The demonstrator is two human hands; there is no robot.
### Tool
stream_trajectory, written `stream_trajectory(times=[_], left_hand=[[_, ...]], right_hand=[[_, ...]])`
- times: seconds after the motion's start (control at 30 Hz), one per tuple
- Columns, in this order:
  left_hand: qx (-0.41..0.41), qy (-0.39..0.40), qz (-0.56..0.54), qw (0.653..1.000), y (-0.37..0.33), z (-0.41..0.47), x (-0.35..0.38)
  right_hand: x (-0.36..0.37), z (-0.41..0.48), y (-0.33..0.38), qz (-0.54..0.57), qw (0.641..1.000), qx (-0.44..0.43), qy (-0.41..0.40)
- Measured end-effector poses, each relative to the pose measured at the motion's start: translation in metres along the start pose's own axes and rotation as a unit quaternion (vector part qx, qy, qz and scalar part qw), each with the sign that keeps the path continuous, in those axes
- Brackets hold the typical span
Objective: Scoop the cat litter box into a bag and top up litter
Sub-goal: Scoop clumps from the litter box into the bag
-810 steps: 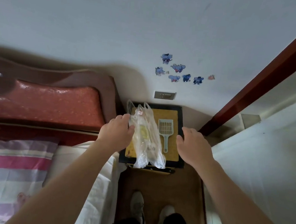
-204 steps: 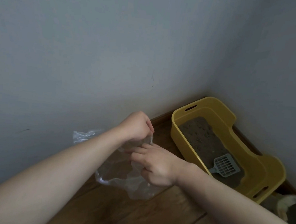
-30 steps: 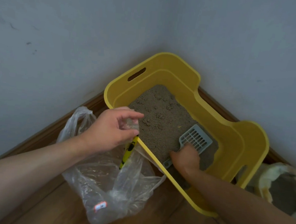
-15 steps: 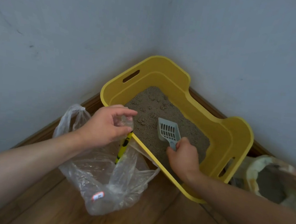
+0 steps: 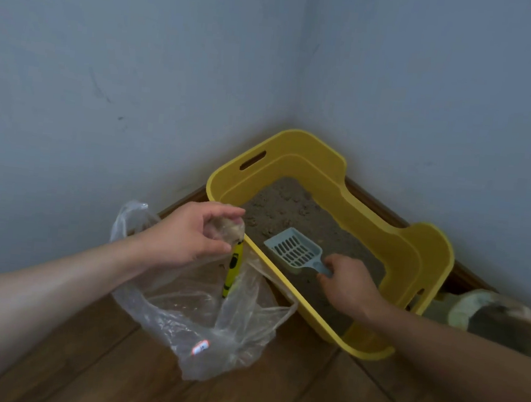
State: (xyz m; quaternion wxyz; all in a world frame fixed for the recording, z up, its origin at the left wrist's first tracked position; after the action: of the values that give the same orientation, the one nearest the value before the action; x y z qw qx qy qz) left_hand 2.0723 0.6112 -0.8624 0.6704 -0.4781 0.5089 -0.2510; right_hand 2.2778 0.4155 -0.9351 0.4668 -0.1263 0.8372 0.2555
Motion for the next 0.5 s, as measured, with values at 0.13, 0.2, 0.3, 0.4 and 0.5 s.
stream_trajectory(times=[0.13, 0.2, 0.3, 0.4, 0.5], left_hand=[[-0.026, 0.006, -0.028, 0.999, 0.002, -0.011, -0.006], [-0.035, 0.007, -0.027, 0.999, 0.000, -0.014, -0.007], [-0.038, 0.006, -0.019, 0.999, -0.004, -0.016, -0.007], [-0.035, 0.002, -0.017, 0.999, -0.006, -0.015, -0.006], [-0.043, 0.005, -0.023, 0.999, -0.005, -0.013, -0.005]], right_hand=[[-0.006, 0.005, -0.008, -0.024, 1.000, 0.004, 0.009], [-0.009, 0.007, -0.013, -0.038, 0.999, 0.008, 0.016], [-0.010, 0.009, -0.018, -0.057, 0.998, 0.016, 0.029], [-0.011, 0.010, -0.021, -0.072, 0.996, 0.024, 0.045], [-0.016, 0.014, -0.026, -0.088, 0.994, 0.043, 0.057]])
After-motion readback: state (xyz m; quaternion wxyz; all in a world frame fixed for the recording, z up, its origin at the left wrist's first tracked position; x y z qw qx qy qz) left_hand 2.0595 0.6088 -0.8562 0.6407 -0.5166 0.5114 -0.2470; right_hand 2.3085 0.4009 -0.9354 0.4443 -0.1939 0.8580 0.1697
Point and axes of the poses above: each hand's wrist, its own z-axis towards the middle knuckle, its own x-axis out of the palm, y = z × x, the point moved 4 cm from there along z, towards the middle knuckle, and after that the axes turned 15 degrees about x, right-handed, at the moved point
